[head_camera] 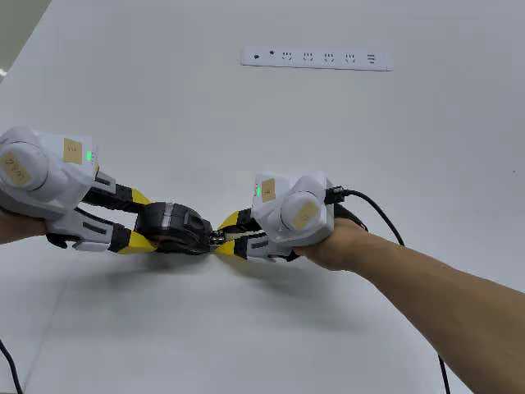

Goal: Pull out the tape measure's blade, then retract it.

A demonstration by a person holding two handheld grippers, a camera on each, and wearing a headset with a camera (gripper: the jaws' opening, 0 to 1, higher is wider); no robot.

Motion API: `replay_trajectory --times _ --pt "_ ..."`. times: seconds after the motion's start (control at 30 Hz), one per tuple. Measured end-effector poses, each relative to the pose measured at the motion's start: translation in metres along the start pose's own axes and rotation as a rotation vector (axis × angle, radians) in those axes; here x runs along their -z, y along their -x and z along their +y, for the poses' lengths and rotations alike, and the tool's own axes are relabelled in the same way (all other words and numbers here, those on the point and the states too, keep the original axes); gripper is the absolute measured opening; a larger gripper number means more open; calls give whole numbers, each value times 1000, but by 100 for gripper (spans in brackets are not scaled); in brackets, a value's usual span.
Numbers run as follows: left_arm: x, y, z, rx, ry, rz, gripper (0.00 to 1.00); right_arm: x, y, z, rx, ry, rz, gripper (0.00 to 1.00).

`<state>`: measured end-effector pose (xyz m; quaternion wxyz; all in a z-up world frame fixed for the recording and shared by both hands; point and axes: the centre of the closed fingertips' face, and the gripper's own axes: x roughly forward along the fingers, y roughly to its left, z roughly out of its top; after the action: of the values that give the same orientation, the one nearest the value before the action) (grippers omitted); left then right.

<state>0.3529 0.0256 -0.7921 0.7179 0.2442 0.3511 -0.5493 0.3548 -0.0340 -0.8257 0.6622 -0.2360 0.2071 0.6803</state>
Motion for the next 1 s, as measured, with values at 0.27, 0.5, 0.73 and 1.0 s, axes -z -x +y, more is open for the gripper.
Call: replay_trajectory --times 0.27,0.5,0.73,1.0 --pt "0 1 0 -1 2 1 27 1 3 -1 -5 0 -1 11" --pt "0 0 0 1 3 2 27 4 6 -1 -8 -2 -2 11" --pt "0 0 0 -1 6 -1 27 7 10 -1 -9 -3 -1 11" --pt "0 0 0 -1 8 -5 27 11 15 -1 -9 10 0 11"
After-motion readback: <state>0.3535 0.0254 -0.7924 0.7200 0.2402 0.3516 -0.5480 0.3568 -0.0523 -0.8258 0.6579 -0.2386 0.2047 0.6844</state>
